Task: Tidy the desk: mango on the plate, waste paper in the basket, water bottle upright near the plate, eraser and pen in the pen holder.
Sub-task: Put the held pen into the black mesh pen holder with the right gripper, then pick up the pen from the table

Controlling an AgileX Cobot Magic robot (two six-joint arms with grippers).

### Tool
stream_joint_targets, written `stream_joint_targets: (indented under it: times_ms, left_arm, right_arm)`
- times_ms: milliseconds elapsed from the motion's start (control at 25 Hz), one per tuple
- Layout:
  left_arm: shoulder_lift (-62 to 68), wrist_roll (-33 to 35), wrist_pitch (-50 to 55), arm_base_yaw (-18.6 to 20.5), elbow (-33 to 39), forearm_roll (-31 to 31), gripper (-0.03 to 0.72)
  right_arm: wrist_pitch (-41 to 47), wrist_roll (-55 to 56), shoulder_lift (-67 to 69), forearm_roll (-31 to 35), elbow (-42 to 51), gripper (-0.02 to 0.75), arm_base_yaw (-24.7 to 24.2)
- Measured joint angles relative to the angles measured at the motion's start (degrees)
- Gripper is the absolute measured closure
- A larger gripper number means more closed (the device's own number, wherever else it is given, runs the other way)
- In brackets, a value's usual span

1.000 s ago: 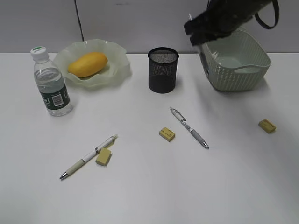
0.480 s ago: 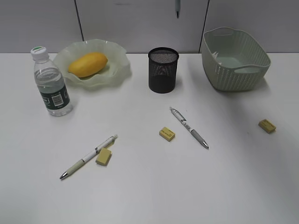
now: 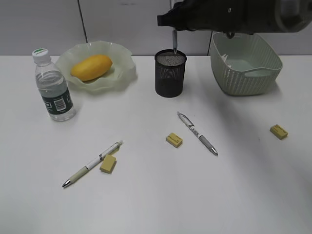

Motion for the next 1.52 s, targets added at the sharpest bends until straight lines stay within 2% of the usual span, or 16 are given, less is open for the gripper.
stream_joint_targets:
  times_ms: [280,360,560,680,1080,1520]
  left_arm:
    - [0.0,0.0,0.0,0.0,0.0,0.0,0.151]
    - [0.0,0.0,0.0,0.0,0.0,0.0,0.151]
    - [0.0,0.0,0.0,0.0,0.0,0.0,0.151]
    - [0.0,0.0,0.0,0.0,0.0,0.0,0.151]
    - [0.0,0.0,0.0,0.0,0.0,0.0,0.151]
    - [0.0,0.0,0.0,0.0,0.0,0.0,0.151]
  right_arm:
    - [-0.5,0.1,4.4,0.0,0.0,0.604,0.6]
    - [-0.4,0.2,4.6,0.0,0.0,0.579,0.6]
    - [-0.3,0.2,4.7,-0.1,0.0,0.314,0.6]
    - [2.1,0.2,4.5,-0.1,0.0,0.245,0.6]
    - [26.3,0.2,-2.9,-1.4,-1.7,0.227,0.7]
    - [68.3,2.9,-9.1,-9.7,-2.0,0.250,0.7]
